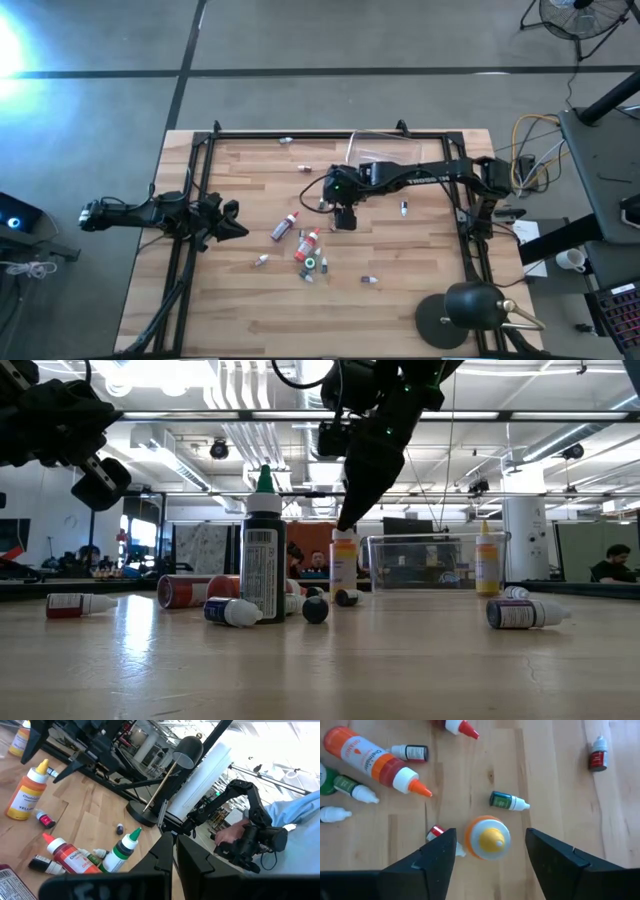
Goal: Pick & Place food coloring
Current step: Put the large yellow food coloring bottle into the transparent bin
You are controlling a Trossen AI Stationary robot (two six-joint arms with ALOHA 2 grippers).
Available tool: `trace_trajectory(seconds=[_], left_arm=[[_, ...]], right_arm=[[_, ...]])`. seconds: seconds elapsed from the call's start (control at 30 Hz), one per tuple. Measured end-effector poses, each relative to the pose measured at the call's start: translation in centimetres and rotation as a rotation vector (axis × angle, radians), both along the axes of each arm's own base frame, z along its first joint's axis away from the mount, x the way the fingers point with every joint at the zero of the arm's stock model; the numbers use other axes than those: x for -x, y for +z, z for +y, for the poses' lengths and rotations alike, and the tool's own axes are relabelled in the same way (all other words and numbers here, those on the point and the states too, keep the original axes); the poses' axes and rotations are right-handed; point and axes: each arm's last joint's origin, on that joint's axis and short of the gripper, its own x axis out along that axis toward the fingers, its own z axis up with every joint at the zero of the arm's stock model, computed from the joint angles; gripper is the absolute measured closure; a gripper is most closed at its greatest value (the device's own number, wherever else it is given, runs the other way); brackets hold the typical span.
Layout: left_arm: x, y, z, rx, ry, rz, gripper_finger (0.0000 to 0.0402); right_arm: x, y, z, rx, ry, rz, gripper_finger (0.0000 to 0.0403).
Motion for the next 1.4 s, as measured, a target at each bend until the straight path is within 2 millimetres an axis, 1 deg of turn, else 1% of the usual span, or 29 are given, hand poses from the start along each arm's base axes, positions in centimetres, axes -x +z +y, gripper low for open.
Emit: trace_trajectory(seconds=[0.07,0.17,0.4,0.7,0.83,1.13,1.23,1.33,1.4], left_arm=[[0.0,0.0,0.0,0.000,0.000,0.000,0.0402],[0.0,0.0,0.0,0.000,0.000,0.000,0.0402],[0.0,0.0,0.0,0.000,0.000,0.000,0.0402],[0.0,0.0,0.0,0.000,-0.001,0.000,0.0402],[0.0,0.0,0.0,0.000,-0.001,0.000,0.0402],[0.0,0.0,0.0,0.000,-0.001,0.000,0.0402],[0.0,0.0,0.0,0.000,-0.001,0.000,0.0402],[0.0,0.0,0.0,0.000,-0.001,0.000,0.0402],[0.0,0.0,0.0,0.000,-0.001,0.000,0.0402]], right_arm=[[-0.2,-0.7,0.0,-0.008,-0.010,0.018,0.0178],[-0.3,-1.3,0.0,-0.014,-0.016,0.041,0.0179],[-0.6,-0.2,0.0,-0.011,-0.027,0.005,0.0179],[-0.4,-0.3,0.0,-0.015,-0.037,0.021,0.0184],[-0.4,-0.3,0.0,-0.018,-0.045,0.019,0.0207],[-0.4,-0.3,-0.1,-0.020,-0.051,0.019,0.0280],[-0.4,-0.3,-0.1,-0.028,-0.077,0.016,0.0298],[-0.4,0.6,-0.1,-0.024,-0.147,0.034,0.0303],[-0.4,2.3,-0.3,-0.008,-0.180,0.029,0.0303]])
